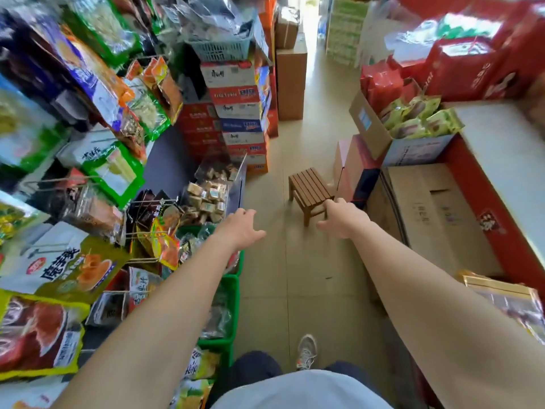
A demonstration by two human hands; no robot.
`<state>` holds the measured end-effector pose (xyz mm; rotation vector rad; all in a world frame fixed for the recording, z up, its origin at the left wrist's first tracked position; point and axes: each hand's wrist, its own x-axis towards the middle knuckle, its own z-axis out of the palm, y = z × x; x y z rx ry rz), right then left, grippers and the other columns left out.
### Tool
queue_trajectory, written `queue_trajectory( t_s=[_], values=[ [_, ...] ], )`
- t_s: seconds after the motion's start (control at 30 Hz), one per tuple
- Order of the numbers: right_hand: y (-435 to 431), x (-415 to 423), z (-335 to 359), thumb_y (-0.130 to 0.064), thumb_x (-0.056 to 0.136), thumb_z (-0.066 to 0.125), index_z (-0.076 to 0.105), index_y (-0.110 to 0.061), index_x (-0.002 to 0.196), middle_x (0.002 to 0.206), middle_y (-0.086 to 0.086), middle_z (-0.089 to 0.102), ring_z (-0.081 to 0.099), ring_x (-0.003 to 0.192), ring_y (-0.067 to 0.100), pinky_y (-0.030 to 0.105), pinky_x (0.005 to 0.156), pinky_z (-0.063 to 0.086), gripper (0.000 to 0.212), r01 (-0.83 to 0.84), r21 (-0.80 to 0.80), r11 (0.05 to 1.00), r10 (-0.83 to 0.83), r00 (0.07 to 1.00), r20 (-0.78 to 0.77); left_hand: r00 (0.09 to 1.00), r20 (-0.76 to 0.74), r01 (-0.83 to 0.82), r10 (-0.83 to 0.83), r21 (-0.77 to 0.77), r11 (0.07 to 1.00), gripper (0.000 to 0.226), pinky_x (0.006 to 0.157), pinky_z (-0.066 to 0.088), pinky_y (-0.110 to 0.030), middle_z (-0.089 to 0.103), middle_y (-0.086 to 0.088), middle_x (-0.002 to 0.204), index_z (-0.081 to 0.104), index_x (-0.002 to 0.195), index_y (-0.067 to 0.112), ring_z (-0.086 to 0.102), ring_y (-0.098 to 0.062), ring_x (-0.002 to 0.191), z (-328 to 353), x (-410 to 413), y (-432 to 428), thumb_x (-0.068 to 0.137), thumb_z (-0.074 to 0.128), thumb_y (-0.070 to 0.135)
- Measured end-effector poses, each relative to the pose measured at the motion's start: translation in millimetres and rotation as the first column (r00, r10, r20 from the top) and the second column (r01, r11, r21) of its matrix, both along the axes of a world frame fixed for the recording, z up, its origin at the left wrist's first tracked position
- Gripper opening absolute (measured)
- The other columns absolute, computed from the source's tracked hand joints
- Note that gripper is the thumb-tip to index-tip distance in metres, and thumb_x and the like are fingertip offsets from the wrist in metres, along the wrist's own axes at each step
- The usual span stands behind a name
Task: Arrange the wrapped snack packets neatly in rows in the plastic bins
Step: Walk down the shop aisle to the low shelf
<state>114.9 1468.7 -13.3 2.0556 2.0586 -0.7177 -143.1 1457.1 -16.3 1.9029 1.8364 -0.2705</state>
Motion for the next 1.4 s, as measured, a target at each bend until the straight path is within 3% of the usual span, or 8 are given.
queue_trajectory(
  t_s=[0.27, 0.5, 0.77, 1.0, 1.4],
  values=[
    [139.3, 14.1, -13.1, -0.055, 0.088, 0.064, 0.044, -0.020, 0.142, 0.135, 0.010, 0.050, 0.052, 0.121, 0.032, 0.051, 0.095, 0.052, 0.068, -0.023, -0.057, 0.998, 0.024, 0.999, 0.031, 0.998, 0.035, -0.046, 0.046, -0.020, 0.999, 0.074, 0.110, 0.041, -0.048, 0.034, -0.008, 0.157, 0.028, 0.157, 0.020, 0.039, -0.031, 0.141, -8.3, 13.1, 126.7, 0.095, 0.055, 0.051],
    [273.2, 1.8, -19.1, -0.044, 0.092, 0.060, 0.046, -0.018, 0.138, 0.130, 0.011, 0.052, 0.054, 0.115, 0.034, 0.052, 0.093, 0.053, 0.055, -0.033, -0.063, 0.997, 0.037, 0.997, 0.068, 0.995, 0.067, -0.070, 0.071, -0.016, 0.997, 0.076, 0.111, 0.041, -0.051, 0.035, -0.009, 0.158, 0.030, 0.156, 0.020, 0.040, -0.031, 0.141, -26.0, -3.3, 262.8, 0.093, 0.057, 0.052],
    [416.7, -22.5, -13.3, -0.050, 0.091, 0.064, 0.042, -0.021, 0.148, 0.138, 0.010, 0.052, 0.057, 0.118, 0.032, 0.050, 0.093, 0.056, 0.068, -0.033, -0.046, 0.998, 0.037, 0.995, 0.088, 0.994, 0.093, -0.059, 0.060, -0.017, 0.998, 0.075, 0.110, 0.041, -0.048, 0.037, -0.010, 0.156, 0.031, 0.156, 0.019, 0.041, -0.030, 0.141, -29.1, -27.9, 410.6, 0.094, 0.057, 0.052],
    [530.5, -50.6, -23.1, -0.046, 0.093, 0.063, 0.043, -0.018, 0.146, 0.140, 0.012, 0.050, 0.056, 0.120, 0.033, 0.051, 0.096, 0.054, 0.064, -0.073, -0.073, 0.995, 0.079, 0.993, 0.092, 0.993, 0.088, -0.077, 0.082, -0.053, 0.996, 0.072, 0.106, 0.043, -0.047, 0.038, -0.008, 0.155, 0.032, 0.155, 0.020, 0.041, -0.030, 0.139, -34.9, -51.5, 515.6, 0.094, 0.056, 0.051],
    [744.7, -122.6, -29.6, -0.049, 0.093, 0.060, 0.039, -0.020, 0.149, 0.146, 0.010, 0.046, 0.053, 0.126, 0.034, 0.049, 0.099, 0.051, 0.066, -0.241, -0.157, 0.958, 0.254, 0.965, 0.071, 0.951, 0.097, -0.277, 0.293, -0.145, 0.950, 0.071, 0.108, 0.043, -0.047, 0.036, -0.007, 0.155, 0.033, 0.155, 0.021, 0.043, -0.031, 0.138, -49.3, -101.6, 692.0, 0.095, 0.057, 0.051]
  ],
)
